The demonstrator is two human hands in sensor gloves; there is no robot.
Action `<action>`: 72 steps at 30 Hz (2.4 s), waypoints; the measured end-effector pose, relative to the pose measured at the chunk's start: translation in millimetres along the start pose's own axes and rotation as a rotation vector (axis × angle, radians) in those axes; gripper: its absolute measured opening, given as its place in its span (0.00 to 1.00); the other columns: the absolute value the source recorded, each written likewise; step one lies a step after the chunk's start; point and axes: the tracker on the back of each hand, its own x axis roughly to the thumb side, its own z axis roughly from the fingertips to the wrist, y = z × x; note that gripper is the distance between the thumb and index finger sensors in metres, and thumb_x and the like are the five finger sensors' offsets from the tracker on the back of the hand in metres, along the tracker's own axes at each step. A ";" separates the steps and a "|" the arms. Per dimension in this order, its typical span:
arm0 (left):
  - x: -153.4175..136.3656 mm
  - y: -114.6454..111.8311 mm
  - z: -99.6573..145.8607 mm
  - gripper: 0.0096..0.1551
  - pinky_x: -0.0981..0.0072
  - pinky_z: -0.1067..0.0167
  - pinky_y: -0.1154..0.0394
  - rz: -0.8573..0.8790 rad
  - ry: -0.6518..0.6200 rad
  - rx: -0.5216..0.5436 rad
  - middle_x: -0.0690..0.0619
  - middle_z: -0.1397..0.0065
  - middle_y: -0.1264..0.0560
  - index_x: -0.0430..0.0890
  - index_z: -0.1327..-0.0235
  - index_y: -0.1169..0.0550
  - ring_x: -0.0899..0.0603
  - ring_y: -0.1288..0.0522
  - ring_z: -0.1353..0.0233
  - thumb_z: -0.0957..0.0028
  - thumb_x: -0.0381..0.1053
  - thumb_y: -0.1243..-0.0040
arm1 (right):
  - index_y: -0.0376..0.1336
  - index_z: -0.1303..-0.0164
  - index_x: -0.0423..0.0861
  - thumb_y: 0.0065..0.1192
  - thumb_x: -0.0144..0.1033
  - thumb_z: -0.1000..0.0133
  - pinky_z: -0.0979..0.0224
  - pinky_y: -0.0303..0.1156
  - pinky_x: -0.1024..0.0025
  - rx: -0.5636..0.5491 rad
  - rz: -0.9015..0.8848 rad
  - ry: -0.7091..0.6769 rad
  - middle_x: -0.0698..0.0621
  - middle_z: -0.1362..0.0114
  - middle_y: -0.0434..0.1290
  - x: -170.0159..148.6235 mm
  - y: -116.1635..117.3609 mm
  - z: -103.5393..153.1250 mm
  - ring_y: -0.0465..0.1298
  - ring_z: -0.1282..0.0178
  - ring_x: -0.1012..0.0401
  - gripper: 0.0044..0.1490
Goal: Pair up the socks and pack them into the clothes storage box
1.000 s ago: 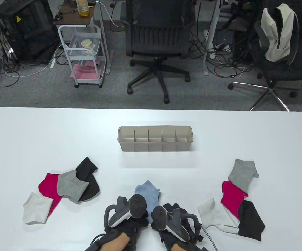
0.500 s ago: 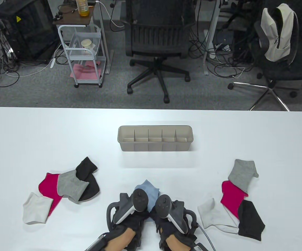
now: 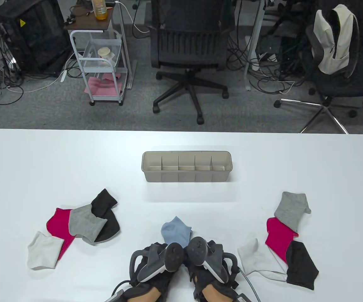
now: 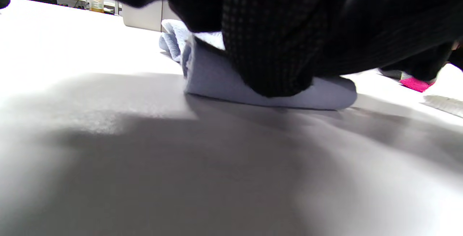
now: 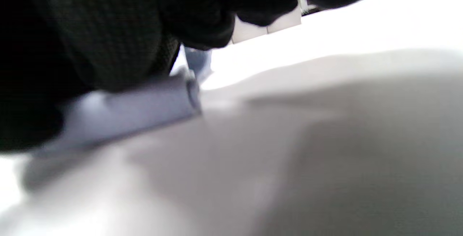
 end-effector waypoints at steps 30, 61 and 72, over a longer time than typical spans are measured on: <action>-40.1 1.7 -38.9 0.20 0.40 0.63 0.29 0.252 0.254 -0.091 0.53 0.75 0.22 0.50 0.60 0.14 0.41 0.26 0.69 0.57 0.60 0.34 | 0.76 0.58 0.61 0.69 0.56 0.56 0.42 0.68 0.57 0.100 0.050 0.185 0.60 0.57 0.78 2.6 9.7 -25.9 0.73 0.56 0.60 0.20; -38.2 6.0 -26.4 0.25 0.38 0.59 0.29 0.201 0.132 -0.068 0.50 0.69 0.20 0.49 0.48 0.17 0.39 0.25 0.65 0.60 0.50 0.24 | 0.76 0.53 0.67 0.80 0.58 0.64 0.42 0.71 0.58 -0.072 0.325 -0.127 0.63 0.60 0.79 16.5 2.5 -4.0 0.75 0.58 0.62 0.27; -62.1 4.4 -33.7 0.23 0.36 0.62 0.31 0.398 0.240 -0.176 0.50 0.75 0.21 0.46 0.53 0.13 0.38 0.26 0.69 0.59 0.55 0.30 | 0.75 0.49 0.60 0.71 0.54 0.58 0.43 0.69 0.57 0.129 0.090 0.036 0.61 0.60 0.77 11.8 10.3 -17.3 0.73 0.57 0.60 0.27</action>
